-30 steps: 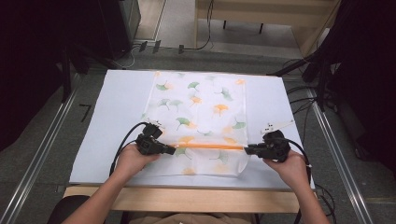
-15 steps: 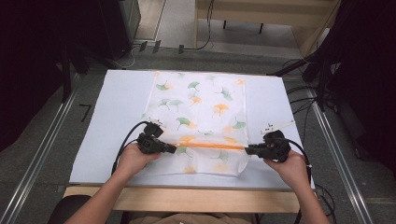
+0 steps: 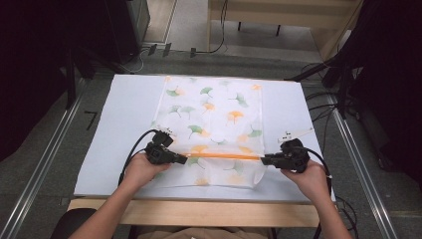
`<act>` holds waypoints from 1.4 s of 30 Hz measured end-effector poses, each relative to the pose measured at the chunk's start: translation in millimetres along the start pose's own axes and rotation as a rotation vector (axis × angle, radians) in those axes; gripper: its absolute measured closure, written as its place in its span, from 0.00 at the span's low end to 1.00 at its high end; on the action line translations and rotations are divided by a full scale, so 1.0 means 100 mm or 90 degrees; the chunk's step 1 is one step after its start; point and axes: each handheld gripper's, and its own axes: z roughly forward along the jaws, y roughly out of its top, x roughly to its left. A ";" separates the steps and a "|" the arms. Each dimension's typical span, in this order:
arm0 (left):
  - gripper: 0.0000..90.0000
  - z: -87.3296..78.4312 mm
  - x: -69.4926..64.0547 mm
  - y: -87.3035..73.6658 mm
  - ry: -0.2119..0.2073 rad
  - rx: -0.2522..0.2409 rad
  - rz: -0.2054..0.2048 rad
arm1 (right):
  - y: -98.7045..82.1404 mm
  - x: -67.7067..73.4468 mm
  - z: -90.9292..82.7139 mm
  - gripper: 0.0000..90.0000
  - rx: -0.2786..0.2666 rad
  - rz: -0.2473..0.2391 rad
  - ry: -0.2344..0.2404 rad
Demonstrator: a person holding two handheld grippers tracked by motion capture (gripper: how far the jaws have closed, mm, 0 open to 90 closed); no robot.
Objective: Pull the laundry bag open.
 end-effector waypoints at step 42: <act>1.00 -0.19 0.16 -0.12 0.003 -0.007 -0.032 | 0.05 -0.03 0.04 0.93 0.004 -0.005 0.008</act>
